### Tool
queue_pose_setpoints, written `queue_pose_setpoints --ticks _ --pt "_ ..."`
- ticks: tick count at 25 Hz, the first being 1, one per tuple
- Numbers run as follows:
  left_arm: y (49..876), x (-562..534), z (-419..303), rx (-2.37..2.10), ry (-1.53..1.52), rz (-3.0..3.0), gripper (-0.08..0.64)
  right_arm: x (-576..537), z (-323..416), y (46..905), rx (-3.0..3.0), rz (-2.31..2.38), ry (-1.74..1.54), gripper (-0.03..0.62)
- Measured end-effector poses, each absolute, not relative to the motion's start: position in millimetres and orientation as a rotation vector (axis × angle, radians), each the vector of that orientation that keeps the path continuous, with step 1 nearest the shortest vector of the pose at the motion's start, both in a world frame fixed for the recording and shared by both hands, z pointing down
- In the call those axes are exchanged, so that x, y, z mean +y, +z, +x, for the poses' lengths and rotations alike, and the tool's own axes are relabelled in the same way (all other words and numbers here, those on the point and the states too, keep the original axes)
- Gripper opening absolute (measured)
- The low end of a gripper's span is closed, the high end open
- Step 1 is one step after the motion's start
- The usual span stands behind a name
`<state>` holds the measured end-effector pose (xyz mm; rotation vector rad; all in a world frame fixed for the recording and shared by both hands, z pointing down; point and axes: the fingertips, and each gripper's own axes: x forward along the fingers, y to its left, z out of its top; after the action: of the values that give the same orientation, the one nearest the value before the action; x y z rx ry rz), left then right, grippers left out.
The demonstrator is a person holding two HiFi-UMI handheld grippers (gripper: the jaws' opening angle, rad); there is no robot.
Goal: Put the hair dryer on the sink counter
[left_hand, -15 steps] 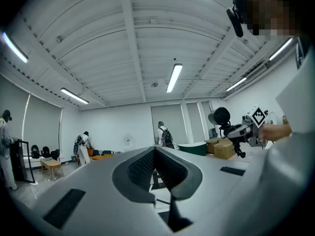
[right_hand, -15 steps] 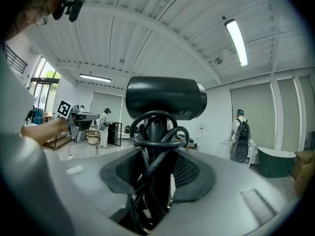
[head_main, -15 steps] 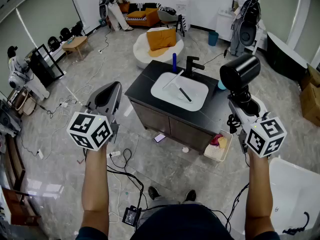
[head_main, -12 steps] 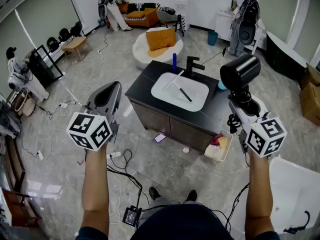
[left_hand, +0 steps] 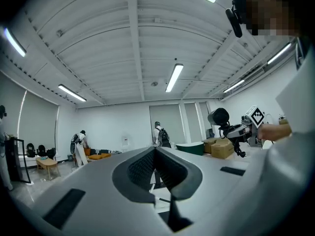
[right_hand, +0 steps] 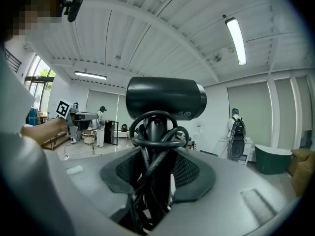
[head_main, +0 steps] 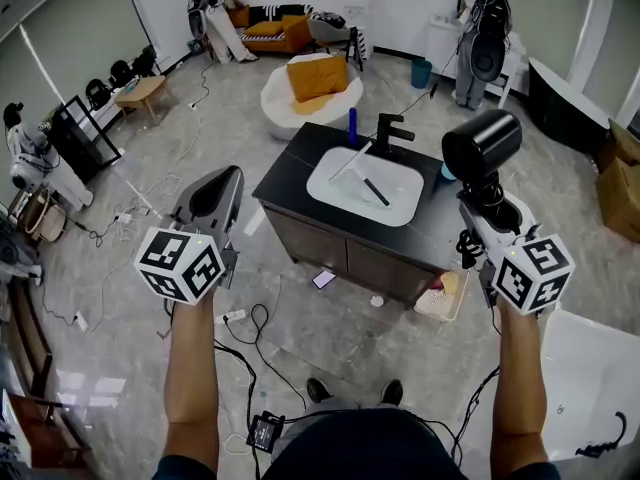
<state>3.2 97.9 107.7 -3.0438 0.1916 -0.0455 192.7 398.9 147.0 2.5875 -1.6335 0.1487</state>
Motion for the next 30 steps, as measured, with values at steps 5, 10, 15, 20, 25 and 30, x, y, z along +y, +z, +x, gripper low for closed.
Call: queue_pose_setpoints --ticks 5,10,15,20,25,30 --pt "108 62 -3 0.167 -0.037 -3.054 0.006 370 182 146 -1.603 2.604 0.154 0.170" --pt "107 23 -9 0.140 -0.032 -3.060 0.006 334 172 147 -1.583 2.612 0.172 0.170" --pt "105 -17 -20 0.129 -0.022 -3.062 0.006 293 160 147 -1.589 2.622 0.179 0.170" --pt "110 -43 -17 0.102 -0.019 -3.047 0.006 259 164 147 -1.615 2.643 0.163 0.170" --pt "103 -56 -11 0.101 -0.027 -3.023 0.006 229 178 137 -1.664 2.616 0.148 0.170" --pt "109 -79 10 0.182 -0.048 -3.003 0.006 190 220 140 -1.735 2.558 0.123 0.170"
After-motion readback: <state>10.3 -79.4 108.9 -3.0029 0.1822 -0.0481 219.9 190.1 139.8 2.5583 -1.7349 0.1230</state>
